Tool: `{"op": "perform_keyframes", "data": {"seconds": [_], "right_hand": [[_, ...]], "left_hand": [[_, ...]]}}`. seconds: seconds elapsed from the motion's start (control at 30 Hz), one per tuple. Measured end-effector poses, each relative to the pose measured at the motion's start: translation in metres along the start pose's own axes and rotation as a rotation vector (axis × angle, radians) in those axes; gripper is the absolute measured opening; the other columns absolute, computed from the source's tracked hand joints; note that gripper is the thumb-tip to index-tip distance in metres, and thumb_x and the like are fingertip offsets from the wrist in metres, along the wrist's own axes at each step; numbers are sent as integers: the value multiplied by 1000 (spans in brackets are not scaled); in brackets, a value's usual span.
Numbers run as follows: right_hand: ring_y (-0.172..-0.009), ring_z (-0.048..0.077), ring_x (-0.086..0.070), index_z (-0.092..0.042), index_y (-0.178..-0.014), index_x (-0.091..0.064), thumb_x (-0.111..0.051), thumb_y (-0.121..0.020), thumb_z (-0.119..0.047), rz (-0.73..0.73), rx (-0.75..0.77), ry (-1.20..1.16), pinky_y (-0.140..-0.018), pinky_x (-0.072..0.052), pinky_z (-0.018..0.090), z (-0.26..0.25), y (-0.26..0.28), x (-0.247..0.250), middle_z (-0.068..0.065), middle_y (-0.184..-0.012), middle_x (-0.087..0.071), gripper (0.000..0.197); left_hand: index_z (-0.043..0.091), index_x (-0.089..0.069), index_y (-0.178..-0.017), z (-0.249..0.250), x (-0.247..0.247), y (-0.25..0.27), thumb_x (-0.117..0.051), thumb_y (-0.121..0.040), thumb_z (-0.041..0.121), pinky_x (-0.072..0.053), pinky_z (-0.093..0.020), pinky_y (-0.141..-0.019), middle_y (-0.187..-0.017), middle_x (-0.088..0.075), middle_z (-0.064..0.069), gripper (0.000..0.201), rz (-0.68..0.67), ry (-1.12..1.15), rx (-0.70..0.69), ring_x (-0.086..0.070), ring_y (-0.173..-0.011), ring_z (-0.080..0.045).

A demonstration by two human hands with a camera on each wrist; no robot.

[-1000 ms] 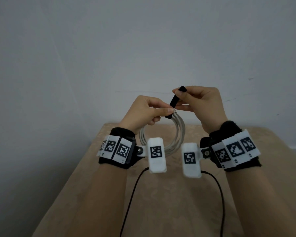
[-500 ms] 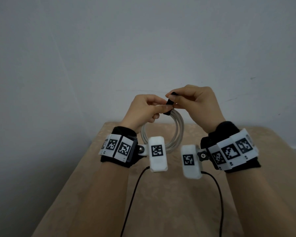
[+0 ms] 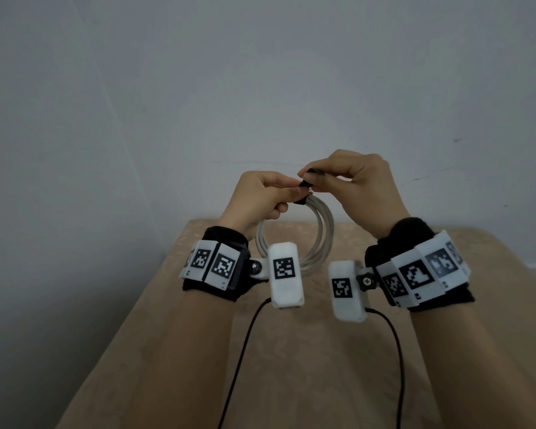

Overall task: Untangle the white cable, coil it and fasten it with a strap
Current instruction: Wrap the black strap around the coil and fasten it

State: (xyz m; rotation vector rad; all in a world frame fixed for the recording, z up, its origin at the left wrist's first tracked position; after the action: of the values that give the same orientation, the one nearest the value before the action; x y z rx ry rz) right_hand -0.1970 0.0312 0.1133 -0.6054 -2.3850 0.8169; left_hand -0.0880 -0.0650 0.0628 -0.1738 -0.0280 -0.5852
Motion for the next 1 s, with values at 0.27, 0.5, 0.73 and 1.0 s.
{"op": "perform_keyframes", "data": {"seconds": [0.27,0.5,0.73,1.0], "right_hand": [[-81,14,-67,-16,-90,-76,-69,-84,-13,1,-4,20,-81,-55,41,0,0,0,-2,-81,-70,9],[-97,7,-68,-22,-104,-70,-76,-77,-10,-31,-111,-197,-89,-53,25,6,2,4,-4,-100,-73,29],[-100,6,-65,-25,-103,-63,-81,-72,-17,-139,-213,-19,-93,-52,29,30,7,-18,-6,-104,-69,37],[-76,14,-69,-26,-97,-62,-79,-73,-7,-57,-154,-27,-72,-56,25,24,10,-22,-6,-96,-69,35]], "left_hand": [[10,-72,-79,0,1,0,-75,-78,6,-30,-14,-39,-64,-70,0,5,25,6,-17,-42,-46,-7],[-1,-69,-89,-1,13,-2,-72,-81,4,-26,-14,-36,-69,-65,-7,10,91,93,20,-40,-42,-6],[-4,-66,-85,-6,4,-4,-62,-83,-7,-20,-14,-33,-59,-57,-8,6,55,221,94,-36,-37,-6],[7,-54,-69,-16,-3,-6,-58,-88,-3,-19,-11,-29,-59,-50,-4,21,-42,341,204,-32,-35,-3]]}}
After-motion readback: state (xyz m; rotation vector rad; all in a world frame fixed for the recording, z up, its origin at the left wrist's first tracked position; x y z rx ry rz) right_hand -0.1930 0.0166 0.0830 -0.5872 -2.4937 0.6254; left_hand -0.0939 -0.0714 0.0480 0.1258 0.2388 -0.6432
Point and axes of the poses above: each hand's wrist, its own y-axis away from the middle knuckle, its own x-axis out of the back of the hand, z = x × y, the point moved 9 cm from there along -y, towards the middle knuckle
